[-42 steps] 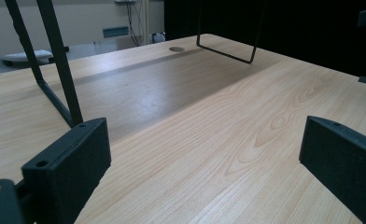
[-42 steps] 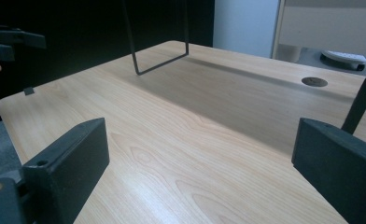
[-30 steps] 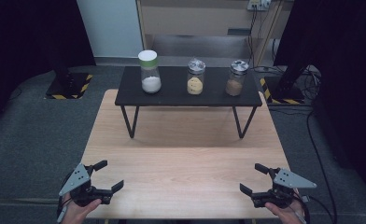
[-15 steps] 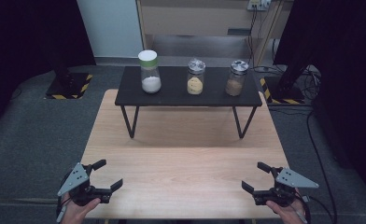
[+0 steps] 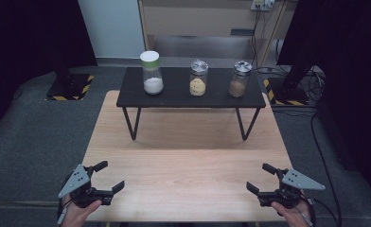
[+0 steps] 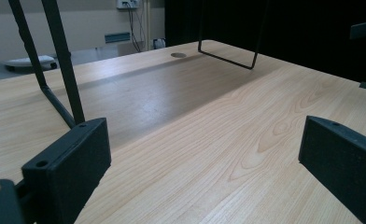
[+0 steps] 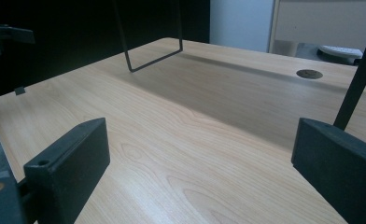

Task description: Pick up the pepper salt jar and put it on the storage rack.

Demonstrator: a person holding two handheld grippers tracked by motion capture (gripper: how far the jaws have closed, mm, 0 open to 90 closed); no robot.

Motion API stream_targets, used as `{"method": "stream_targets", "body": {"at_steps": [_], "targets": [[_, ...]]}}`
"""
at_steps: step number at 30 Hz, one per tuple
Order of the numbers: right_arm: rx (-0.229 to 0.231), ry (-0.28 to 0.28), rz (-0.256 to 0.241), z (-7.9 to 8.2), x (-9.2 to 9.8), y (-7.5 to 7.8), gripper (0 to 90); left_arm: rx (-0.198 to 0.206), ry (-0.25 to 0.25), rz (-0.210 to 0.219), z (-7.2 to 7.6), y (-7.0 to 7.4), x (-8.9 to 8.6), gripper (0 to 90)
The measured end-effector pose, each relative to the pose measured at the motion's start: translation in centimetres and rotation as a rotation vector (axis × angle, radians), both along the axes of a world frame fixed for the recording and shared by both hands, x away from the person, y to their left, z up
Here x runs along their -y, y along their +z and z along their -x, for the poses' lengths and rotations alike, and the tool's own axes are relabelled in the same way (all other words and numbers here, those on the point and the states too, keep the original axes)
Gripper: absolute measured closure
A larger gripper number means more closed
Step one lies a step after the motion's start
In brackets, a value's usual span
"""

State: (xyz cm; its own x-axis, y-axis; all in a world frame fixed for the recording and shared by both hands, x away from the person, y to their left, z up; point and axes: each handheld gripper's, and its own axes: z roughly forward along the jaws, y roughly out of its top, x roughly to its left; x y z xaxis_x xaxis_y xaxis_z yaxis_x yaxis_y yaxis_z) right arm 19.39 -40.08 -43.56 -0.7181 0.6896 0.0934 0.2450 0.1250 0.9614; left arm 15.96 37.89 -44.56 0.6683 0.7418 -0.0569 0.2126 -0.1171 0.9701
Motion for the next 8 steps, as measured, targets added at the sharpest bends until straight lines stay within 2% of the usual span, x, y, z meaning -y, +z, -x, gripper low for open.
{"method": "stream_targets", "body": {"at_steps": [8], "targets": [[-0.002,0.002,0.002,-0.01,-0.02,0.04,4.9,-0.002,0.0,0.001,-0.07,-0.01,0.0,1.4]]}}
